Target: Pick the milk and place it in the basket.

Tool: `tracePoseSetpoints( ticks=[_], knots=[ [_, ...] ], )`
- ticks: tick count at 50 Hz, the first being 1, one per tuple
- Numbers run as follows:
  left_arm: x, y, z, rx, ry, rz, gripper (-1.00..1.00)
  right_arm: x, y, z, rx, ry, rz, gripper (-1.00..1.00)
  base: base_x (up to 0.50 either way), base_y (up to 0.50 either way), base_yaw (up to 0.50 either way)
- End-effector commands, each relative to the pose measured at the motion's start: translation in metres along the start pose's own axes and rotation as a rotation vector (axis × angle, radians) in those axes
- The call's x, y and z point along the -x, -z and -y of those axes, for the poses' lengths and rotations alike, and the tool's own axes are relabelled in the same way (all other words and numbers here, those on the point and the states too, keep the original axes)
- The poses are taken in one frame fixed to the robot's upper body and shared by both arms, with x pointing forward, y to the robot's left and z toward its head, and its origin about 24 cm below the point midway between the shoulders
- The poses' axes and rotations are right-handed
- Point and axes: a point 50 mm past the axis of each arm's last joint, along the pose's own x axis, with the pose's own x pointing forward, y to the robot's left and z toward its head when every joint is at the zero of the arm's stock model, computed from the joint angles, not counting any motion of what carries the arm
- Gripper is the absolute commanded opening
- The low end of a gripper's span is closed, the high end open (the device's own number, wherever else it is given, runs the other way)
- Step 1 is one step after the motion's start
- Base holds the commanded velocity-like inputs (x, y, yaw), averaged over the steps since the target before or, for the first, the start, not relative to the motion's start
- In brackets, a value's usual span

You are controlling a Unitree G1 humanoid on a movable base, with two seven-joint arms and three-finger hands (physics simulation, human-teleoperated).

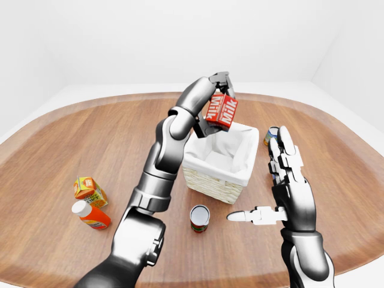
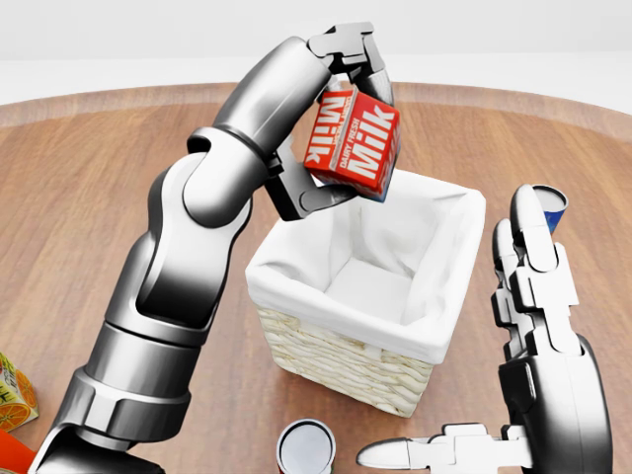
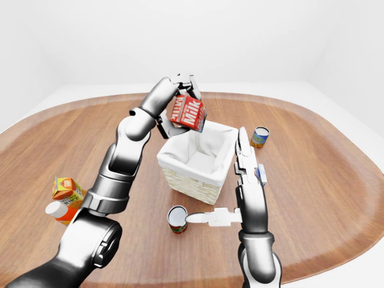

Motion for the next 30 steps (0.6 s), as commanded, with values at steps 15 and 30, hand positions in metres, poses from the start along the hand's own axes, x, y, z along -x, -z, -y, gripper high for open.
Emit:
tracePoseSetpoints(
  ticks=[15,30],
  knots=[
    [-0.026,0.013,0.001,0.102,-0.011,-0.095,-1.0,0.0,-0.001,0.001,-0.002,0.001,-0.001,1.0,0.0,0.0,0.0],
    [-0.035,0.026,0.012,0.141,0.007,-0.159,-1.0,0.0,0.001,0.001,-0.003,0.001,-0.002,1.0,0.0,0.0,0.0]
  ],
)
